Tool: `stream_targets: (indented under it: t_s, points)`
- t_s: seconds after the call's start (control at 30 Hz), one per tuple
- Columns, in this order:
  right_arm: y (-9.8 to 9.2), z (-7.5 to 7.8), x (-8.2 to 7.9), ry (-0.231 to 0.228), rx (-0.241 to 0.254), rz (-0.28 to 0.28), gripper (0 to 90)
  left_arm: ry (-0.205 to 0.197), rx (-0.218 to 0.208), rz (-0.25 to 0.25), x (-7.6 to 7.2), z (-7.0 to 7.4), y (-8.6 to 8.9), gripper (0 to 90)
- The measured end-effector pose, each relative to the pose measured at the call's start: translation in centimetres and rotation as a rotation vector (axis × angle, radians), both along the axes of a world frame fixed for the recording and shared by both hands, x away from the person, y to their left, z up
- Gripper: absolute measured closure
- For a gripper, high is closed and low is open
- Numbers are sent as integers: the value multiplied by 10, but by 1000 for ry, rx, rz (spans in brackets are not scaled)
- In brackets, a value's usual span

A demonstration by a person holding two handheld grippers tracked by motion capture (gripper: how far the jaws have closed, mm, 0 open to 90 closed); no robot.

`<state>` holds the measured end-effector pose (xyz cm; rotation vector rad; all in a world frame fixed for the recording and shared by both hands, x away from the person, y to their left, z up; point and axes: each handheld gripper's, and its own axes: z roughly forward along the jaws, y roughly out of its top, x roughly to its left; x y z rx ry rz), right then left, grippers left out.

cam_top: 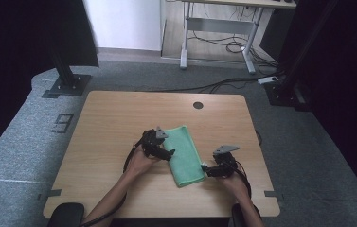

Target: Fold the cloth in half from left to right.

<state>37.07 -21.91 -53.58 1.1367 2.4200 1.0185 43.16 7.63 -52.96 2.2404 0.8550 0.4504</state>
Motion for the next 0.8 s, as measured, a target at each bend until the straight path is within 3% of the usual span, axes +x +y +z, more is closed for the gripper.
stream_targets:
  t_s: [0.3,0.8]
  points:
    - [4,-8,-2,7,-28,25,248,-14,74,19,-9,-14,0,0]
    - [34,-10,-8,0,-29,97,224,-9,82,71,-2,-14,23,0]
